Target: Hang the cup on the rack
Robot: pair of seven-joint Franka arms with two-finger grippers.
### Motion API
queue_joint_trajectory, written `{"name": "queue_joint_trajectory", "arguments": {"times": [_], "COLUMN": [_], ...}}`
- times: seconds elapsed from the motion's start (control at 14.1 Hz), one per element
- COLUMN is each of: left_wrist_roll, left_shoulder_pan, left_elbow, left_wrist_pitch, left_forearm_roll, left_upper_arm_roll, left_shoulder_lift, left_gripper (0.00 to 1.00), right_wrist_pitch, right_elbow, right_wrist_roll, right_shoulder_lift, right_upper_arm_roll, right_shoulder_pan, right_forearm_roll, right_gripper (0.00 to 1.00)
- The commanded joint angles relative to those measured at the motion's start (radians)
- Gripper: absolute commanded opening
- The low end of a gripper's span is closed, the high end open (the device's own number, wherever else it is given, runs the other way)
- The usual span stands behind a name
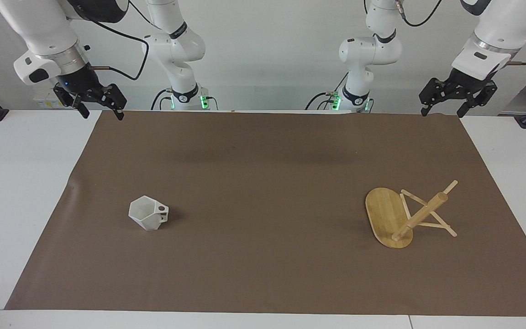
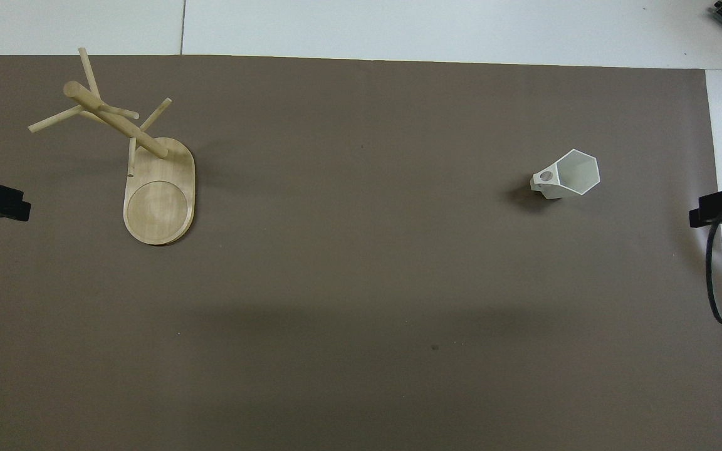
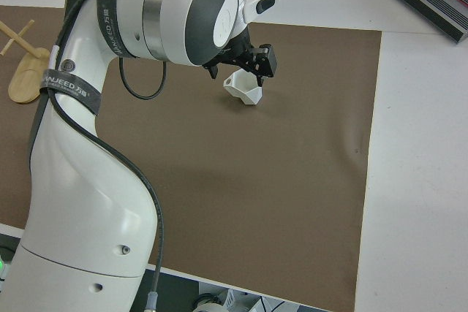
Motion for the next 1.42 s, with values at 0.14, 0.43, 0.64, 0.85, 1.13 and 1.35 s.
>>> {"name": "queue_joint_trajectory", "arguments": {"times": [0.14, 0.43, 0.64, 0.85, 1.13, 1.35], "left_wrist_roll": [0.009, 0.011, 0.011, 0.011, 0.011, 0.011], "left_shoulder_pan": [-0.011, -0.011, -0.011, -0.011, -0.011, -0.011], "left_elbow": [-0.050, -0.050, -0.050, -0.050, -0.050, -0.050], "left_wrist_pitch": [0.036, 0.039, 0.042, 0.048, 0.045, 0.045], "left_forearm_roll": [-0.014, -0.014, -0.014, -0.014, -0.014, -0.014], "left_upper_arm_roll": [0.005, 0.005, 0.005, 0.005, 0.005, 0.005], "left_shoulder_lift": [-0.034, -0.034, -0.034, -0.034, -0.034, -0.034], "left_gripper": [1.00, 1.00, 1.00, 1.00, 1.00, 1.00], "right_wrist_pitch": [-0.008, -0.005, -0.004, 0.100, 0.303, 0.419], "right_elbow": [-0.022, -0.022, -0.027, -0.077, -0.200, -0.240], "right_wrist_roll": [-0.016, -0.018, -0.021, -0.022, -0.026, -0.026], "right_shoulder_lift": [-0.021, -0.023, -0.024, -0.036, -0.062, -0.036], "right_upper_arm_roll": [0.001, -0.001, -0.009, -0.007, -0.007, -0.009], "right_shoulder_pan": [-0.014, -0.011, -0.014, -0.011, -0.012, -0.012], "right_forearm_roll": [0.020, 0.020, 0.020, 0.020, 0.020, 0.020], "right_gripper": [1.00, 1.00, 1.00, 1.00, 1.00, 1.00]}}
